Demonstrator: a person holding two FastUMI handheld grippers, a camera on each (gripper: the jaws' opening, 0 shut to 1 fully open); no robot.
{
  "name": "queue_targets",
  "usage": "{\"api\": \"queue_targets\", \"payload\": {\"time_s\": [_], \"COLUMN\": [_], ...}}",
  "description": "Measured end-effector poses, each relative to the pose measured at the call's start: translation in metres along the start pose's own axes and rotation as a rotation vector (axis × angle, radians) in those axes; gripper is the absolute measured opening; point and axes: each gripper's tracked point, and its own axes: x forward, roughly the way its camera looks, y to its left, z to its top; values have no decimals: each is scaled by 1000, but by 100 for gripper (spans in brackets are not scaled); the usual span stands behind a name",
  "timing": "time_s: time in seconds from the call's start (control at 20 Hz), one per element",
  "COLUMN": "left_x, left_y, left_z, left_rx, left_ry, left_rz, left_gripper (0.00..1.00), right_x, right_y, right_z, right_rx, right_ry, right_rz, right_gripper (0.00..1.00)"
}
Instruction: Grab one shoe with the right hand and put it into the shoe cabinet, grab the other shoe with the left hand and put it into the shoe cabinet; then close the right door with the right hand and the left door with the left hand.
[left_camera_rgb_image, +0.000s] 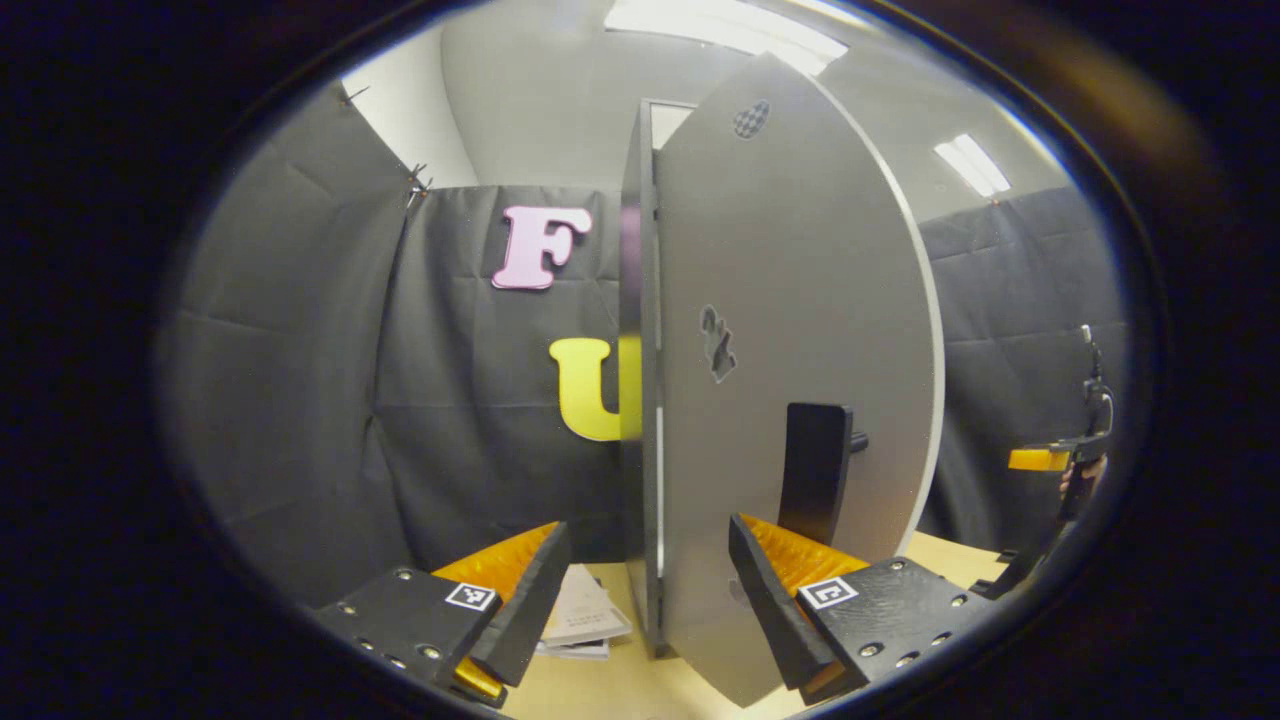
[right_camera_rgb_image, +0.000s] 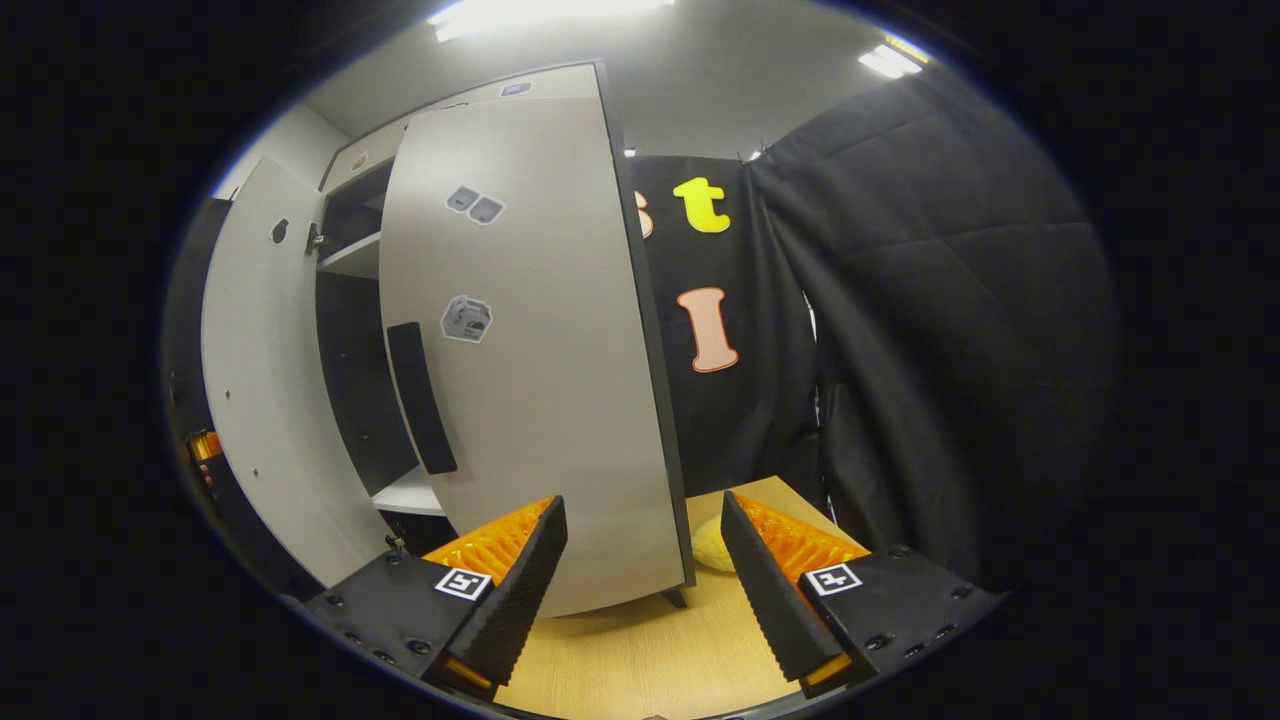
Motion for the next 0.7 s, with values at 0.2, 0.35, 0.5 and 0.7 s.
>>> {"api": "queue_targets", "payload": {"time_s": [0.2, 0.35, 0.5, 0.7], "left_x": [6, 20, 37, 41], "left_y": [-36, -62, -101, -141], "left_z": [0, -2, -5, 6], "left_rx": [-12, -40, -92, -145], "left_ry": [-11, -6, 1, -17], "left_rz": [28, 48, 57, 124], "left_gripper": [93, 93, 93, 96], "right_x": [14, 26, 40, 52], "right_y": [-9, -16, -23, -21], "right_z": [1, 3, 8, 27], "right_rx": [-7, -26, -40, 4], "right_ry": [-2, 4, 23, -3], "right_rz": [10, 34, 84, 191], "right_gripper": [98, 98, 98, 98]}}
